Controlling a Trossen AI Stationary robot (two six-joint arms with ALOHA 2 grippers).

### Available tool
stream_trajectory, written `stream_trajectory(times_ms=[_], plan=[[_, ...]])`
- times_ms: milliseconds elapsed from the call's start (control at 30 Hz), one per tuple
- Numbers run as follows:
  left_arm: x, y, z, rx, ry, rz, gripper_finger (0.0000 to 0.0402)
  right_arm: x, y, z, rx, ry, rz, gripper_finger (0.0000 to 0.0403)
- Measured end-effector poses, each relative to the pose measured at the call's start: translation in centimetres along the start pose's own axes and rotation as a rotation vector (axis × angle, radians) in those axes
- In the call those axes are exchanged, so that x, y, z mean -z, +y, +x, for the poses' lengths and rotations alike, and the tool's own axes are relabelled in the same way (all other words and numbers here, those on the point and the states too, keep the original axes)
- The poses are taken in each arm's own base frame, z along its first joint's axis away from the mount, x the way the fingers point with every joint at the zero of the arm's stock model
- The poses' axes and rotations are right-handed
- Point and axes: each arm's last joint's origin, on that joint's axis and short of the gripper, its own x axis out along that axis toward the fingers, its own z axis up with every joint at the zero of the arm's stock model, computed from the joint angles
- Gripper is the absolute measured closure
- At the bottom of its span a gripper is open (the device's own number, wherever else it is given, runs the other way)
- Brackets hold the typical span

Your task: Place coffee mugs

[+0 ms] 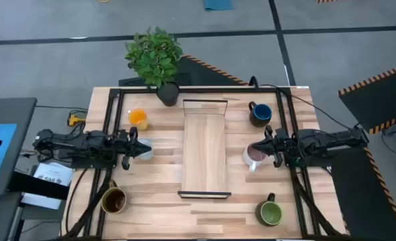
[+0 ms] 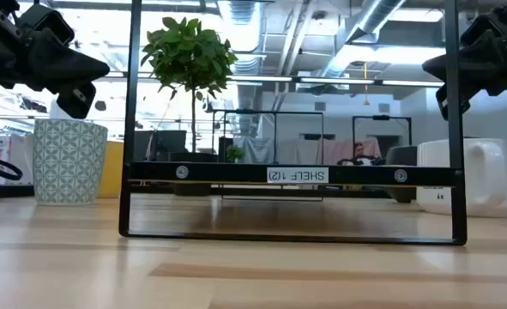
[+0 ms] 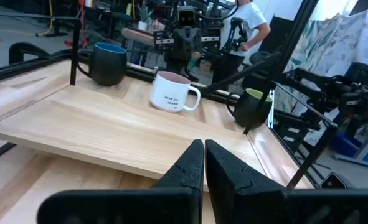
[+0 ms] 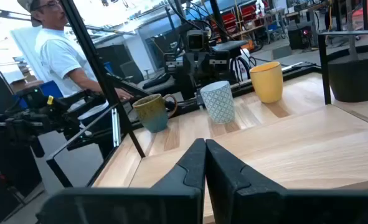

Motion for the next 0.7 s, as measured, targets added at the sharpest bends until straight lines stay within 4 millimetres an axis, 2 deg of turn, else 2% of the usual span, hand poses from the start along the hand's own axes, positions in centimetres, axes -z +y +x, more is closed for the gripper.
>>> stream_trajectory(times_ms=[700], plan=[[0.00,0.00,0.00,0.000,0.000,0.000,0.0402,0.00,0.00,0.00,0.000,0.000,0.000,0.0370]])
